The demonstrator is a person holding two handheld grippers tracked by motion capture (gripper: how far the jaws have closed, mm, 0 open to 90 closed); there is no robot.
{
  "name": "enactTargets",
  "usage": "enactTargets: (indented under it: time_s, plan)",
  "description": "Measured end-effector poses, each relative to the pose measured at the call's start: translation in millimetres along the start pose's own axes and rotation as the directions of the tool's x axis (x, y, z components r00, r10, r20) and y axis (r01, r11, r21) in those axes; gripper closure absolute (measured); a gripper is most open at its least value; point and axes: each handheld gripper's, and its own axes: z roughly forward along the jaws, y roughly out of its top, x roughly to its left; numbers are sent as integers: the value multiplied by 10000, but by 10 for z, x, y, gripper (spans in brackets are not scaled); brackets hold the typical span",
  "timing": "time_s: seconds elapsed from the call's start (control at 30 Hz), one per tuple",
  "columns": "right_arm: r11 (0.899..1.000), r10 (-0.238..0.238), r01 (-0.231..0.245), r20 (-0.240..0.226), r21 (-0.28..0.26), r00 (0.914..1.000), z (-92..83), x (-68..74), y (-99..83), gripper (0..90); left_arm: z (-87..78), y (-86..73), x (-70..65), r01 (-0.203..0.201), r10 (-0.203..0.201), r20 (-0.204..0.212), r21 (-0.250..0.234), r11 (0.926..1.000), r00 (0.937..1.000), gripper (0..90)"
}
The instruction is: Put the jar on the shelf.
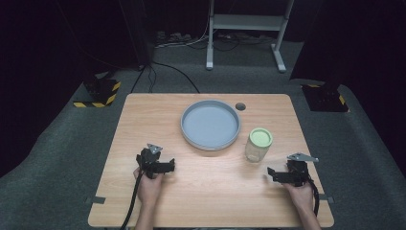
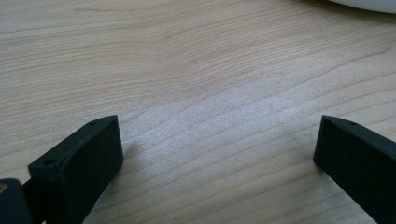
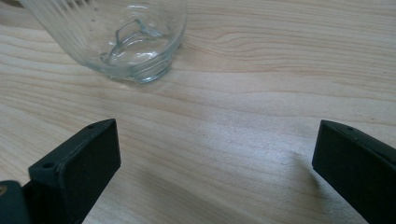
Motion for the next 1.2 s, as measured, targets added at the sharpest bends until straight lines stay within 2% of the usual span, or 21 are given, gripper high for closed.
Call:
enactTargets:
  time_s: [0.27,0.57,0.9,1.2]
  plan:
    - [9997,-218,215,-295,-92,9993,-33,83,37,8,0,0,0,0,0,0,1,10000,10000,14]
    - [9984,-459,446,-365,-359,9983,-68,174,106,13,-1,0,1,-10,10,-2,9,10000,10000,14]
    - [9969,-583,554,-521,-559,9969,-63,212,178,14,-1,0,0,-5,5,-8,12,10000,10000,14]
    - [9929,-699,628,-690,-1008,9952,-76,235,243,10,0,0,1,-5,5,1,7,10000,10000,14]
